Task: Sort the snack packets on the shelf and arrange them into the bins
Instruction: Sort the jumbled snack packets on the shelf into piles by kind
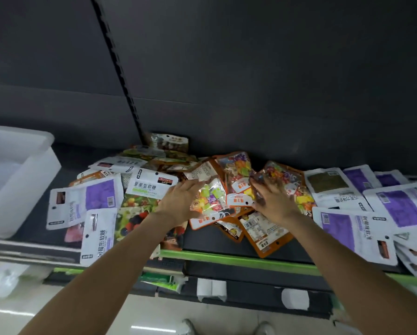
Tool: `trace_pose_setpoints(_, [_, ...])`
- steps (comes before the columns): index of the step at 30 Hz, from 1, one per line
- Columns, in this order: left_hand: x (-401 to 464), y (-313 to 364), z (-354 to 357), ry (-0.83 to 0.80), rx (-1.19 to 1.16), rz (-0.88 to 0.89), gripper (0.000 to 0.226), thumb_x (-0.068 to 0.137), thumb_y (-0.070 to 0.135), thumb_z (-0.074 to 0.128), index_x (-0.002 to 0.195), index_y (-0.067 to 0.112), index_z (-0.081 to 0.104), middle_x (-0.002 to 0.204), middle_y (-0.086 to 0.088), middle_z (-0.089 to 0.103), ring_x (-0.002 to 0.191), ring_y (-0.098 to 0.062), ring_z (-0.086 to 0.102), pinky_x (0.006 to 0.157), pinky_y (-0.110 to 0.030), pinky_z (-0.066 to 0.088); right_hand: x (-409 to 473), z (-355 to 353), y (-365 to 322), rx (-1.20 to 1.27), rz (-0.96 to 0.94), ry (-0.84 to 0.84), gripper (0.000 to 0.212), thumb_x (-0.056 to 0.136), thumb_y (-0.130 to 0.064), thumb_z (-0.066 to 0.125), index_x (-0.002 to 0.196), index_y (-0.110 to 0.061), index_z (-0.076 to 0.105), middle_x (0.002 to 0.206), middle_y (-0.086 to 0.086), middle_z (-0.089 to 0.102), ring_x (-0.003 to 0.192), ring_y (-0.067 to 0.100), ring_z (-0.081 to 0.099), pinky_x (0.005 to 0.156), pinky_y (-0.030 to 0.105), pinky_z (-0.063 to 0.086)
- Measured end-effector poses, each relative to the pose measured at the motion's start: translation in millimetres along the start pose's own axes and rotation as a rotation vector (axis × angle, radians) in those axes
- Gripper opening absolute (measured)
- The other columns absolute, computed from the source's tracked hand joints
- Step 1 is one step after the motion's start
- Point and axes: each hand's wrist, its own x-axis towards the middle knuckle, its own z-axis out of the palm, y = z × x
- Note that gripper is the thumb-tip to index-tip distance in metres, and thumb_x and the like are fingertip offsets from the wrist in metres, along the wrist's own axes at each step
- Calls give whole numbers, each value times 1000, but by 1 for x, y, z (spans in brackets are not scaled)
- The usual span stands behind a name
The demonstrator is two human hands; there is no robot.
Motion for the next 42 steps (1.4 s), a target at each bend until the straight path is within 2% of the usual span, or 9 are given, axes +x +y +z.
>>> trace_pose_setpoints(6, [-4, 3, -12, 150, -134, -10, 76, 81, 23, 72, 145, 25, 30, 137, -14, 34, 129, -31, 30, 108, -38, 30, -10, 4, -14, 361, 31, 106, 83, 87, -45, 60, 150, -37, 6, 159, 7, 1, 145, 31, 14, 115, 48, 25])
trace_pose_setpoints(10, [-2, -4, -36, 450, -330, 1, 65, 82, 5, 68, 141, 12, 41, 132, -21, 43, 124, -38, 40, 106, -43, 36, -7, 5, -27, 379, 105, 78, 85, 89, -50, 54, 152, -30, -1, 158, 12, 9, 143, 33, 19, 113, 51, 26])
trace_pose_setpoints(17, [24, 37, -50, 871, -305, 178, 34, 78, -9, 65, 108, 6, 65, 86, -11, 67, 68, -29, 66, 51, -33, 55, -13, -7, -22, 502, 101, 77, 63, 98, -33, 46, 151, -27, 14, 152, 8, 32, 136, 28, 36, 107, 35, 33])
trace_pose_setpoints(22, [41, 68, -70, 759, -545, 139, 31, 92, 6, 55, 123, 11, 57, 118, -11, 57, 84, -32, 66, 70, -44, 56, -12, -11, -9, 688, 124, 56, 60, 98, -33, 45, 150, -30, 17, 152, 2, 34, 137, 22, 36, 112, 37, 30])
trace_pose_setpoints(28, [51, 70, -26, -128, -419, 243, 61, 96, 36, 52, 149, 31, 22, 141, -4, 48, 117, -24, 55, 93, -35, 48, -12, -24, -9, 916, 36, 127, 65, 96, -6, 43, 149, -35, 18, 150, -1, 36, 137, 17, 35, 109, 31, 29])
trace_pose_setpoints(31, [50, 50, -9, 42, -139, 346, 62, 96, 26, 53, 150, 28, 21, 156, 0, 23, 144, -21, 21, 118, -38, 19, -12, -19, -8, 681, 61, 103, 58, 100, -21, 44, 149, -36, 17, 140, 15, 48, 125, 32, 50, 102, 41, 41])
trace_pose_setpoints(34, [46, 34, -10, 225, 108, 261, 81, 91, 42, 56, 152, 29, 3, 159, -1, -8, 147, -21, -10, 115, -38, -8, -10, -12, -11, 433, 30, 116, 58, 98, -31, 46, 150, -31, 20, 137, 14, 48, 124, 29, 48, 101, 39, 41])
trace_pose_setpoints(38, [46, 29, -6, 114, 161, 176, 88, 87, 63, 45, 152, 26, -2, 160, -6, -7, 147, -23, -9, 116, -36, -7, -9, -4, -13, 274, -33, 153, 52, 98, -30, 46, 147, -23, 30, 152, 1, 28, 138, 21, 29, 112, 36, 28])
trace_pose_setpoints(42, [61, 48, -2, 89, 161, 197, 84, 91, 62, 39, 151, 27, -8, 159, -3, -14, 145, -22, -17, 115, -37, -10, -12, -10, -10, 408, -18, 123, 45, 101, -31, 39, 145, -29, 32, 147, 3, 38, 132, 20, 40, 107, 34, 34])
